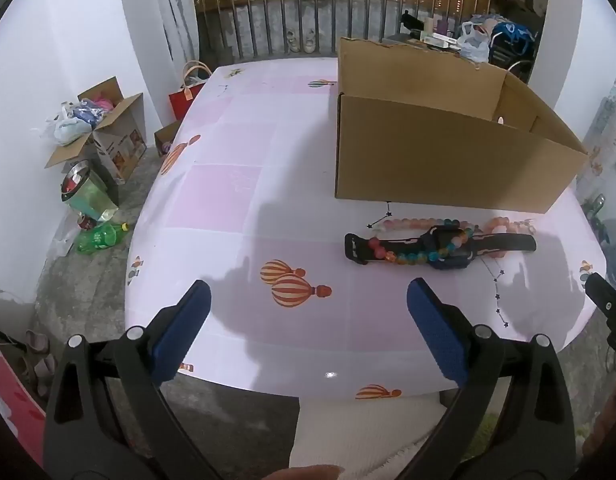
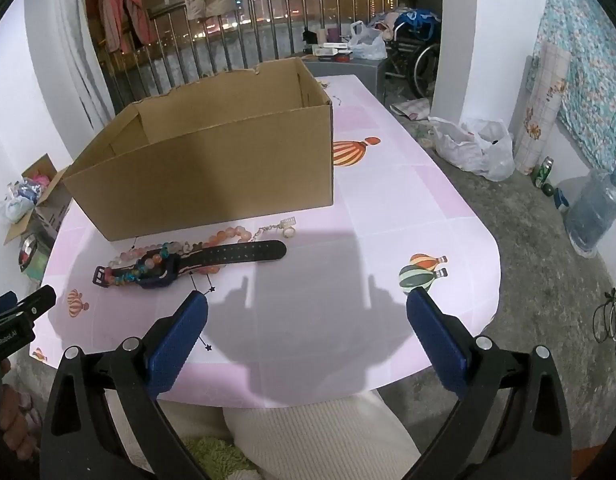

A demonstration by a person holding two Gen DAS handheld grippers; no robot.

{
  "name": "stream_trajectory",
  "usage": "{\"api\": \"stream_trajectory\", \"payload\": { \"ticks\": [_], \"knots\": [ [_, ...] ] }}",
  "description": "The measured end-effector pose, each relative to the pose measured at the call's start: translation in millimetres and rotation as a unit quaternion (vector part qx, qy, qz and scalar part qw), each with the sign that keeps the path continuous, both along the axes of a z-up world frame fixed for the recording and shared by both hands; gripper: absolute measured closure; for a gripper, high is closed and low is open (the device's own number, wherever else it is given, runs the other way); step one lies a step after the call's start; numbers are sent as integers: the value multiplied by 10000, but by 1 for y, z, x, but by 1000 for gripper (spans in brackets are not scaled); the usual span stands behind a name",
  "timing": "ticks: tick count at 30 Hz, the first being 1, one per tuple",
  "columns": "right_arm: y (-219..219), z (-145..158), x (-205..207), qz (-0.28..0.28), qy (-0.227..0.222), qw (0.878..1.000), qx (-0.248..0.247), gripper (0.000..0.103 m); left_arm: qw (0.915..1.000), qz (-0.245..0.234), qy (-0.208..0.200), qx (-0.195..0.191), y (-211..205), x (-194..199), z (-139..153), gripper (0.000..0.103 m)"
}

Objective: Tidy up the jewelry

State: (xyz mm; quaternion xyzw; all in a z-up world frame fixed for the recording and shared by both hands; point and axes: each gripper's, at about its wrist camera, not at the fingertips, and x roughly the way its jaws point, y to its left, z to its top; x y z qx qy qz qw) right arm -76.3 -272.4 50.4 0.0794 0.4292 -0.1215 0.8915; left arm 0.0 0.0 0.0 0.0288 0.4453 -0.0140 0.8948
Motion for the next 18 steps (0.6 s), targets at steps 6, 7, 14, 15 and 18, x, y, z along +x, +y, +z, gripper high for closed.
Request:
{"api": "stream_trajectory", "payload": {
  "ticks": [6, 7, 14, 15, 18],
  "knots": [
    [1, 0, 0, 5, 6, 10000, 5, 6, 10000, -13, -13, -20, 0, 0, 0, 8],
    [0, 0, 0, 3, 2, 10000, 10, 6, 10000, -23, -16, -20, -1, 0, 0, 8],
    [0, 1, 0, 6, -3, 10000, 10, 6, 9999, -145, -28, -42, -7, -2, 3, 8],
    [-1, 1, 0, 7, -1, 10000, 11, 6, 9999, -158, -25, -46, -9, -1, 3, 8],
    [-1, 1, -1, 2, -5, 10000, 11, 6, 9997, -209, -34, -88, -8, -2, 3, 8]
  ]
}}
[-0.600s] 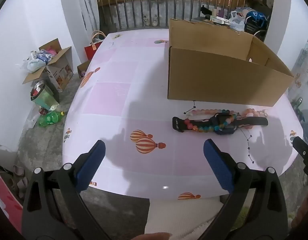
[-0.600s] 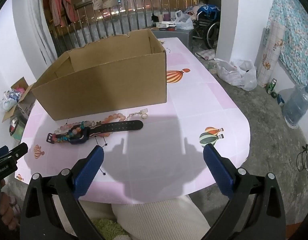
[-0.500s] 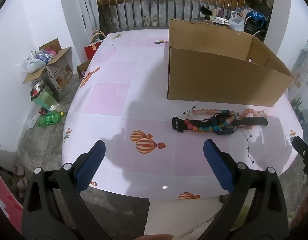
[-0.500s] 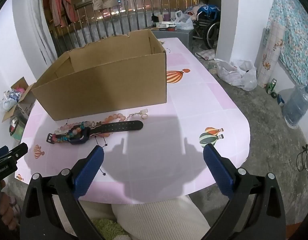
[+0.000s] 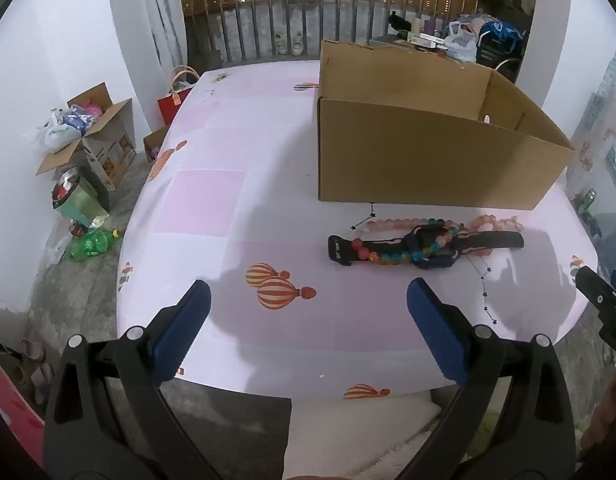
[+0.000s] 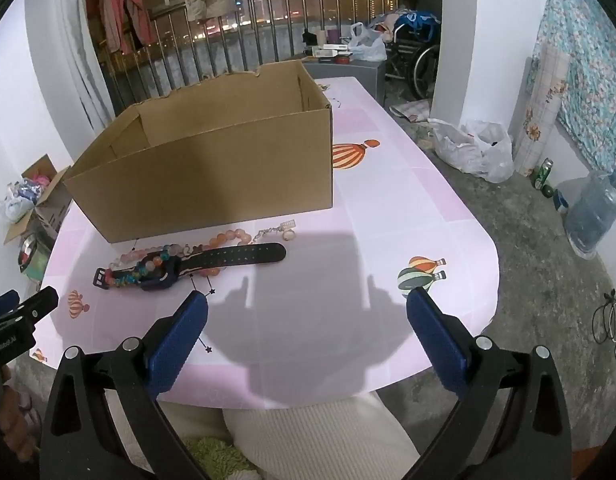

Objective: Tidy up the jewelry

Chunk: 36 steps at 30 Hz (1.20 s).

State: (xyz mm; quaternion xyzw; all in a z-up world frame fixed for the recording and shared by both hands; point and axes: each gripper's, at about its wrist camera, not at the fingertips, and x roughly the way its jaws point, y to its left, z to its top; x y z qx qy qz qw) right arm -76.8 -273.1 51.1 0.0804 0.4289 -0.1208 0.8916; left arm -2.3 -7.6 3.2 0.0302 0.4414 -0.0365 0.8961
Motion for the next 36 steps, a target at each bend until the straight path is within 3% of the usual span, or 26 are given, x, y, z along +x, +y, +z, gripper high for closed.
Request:
{"api": "stream_trajectory", "payload": {
  "ticks": [36],
  "knots": [
    [-1, 2, -2, -53, -34, 10000, -21, 6, 10000, -7, -14, -70, 1, 0, -2, 8]
  ]
}}
